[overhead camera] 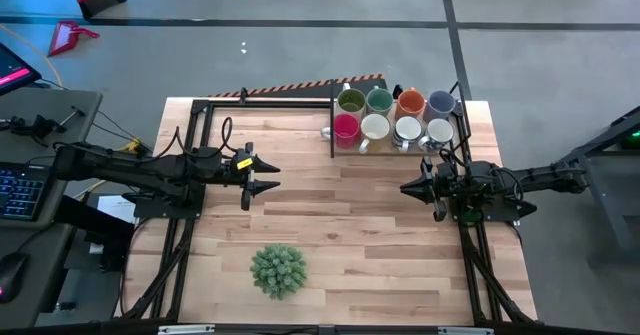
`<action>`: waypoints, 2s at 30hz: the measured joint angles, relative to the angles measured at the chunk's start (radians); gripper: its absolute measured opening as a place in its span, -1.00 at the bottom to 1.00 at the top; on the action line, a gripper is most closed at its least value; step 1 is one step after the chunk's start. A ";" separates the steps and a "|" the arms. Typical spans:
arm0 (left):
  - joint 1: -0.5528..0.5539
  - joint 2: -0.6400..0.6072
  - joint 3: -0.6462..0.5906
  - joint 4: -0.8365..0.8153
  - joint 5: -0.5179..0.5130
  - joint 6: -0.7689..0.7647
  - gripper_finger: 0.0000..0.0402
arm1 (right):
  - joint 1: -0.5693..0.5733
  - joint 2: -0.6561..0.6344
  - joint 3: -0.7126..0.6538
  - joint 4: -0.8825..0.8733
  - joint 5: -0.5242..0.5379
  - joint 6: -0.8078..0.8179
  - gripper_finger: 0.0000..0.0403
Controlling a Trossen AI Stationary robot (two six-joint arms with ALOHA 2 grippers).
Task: Place coffee mugs
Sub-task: Return to Home Position
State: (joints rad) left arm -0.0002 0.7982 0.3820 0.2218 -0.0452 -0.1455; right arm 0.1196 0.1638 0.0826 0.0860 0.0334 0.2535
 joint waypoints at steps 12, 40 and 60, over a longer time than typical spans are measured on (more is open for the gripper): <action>0.000 0.000 0.000 0.000 0.000 0.000 -0.11 | 0.000 0.000 0.000 0.000 0.000 0.000 -0.89; 0.000 -0.443 -0.009 -0.065 0.000 0.000 -0.11 | 0.000 0.000 0.000 0.000 0.000 0.000 -0.89; 0.000 -0.794 -0.371 -0.202 -0.003 0.000 -0.11 | -0.001 0.000 0.000 0.000 0.001 -0.032 -0.89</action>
State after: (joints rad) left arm -0.0002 0.0043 0.0109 0.0201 -0.0481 -0.1459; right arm 0.1189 0.1635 0.0826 0.0858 0.0341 0.2212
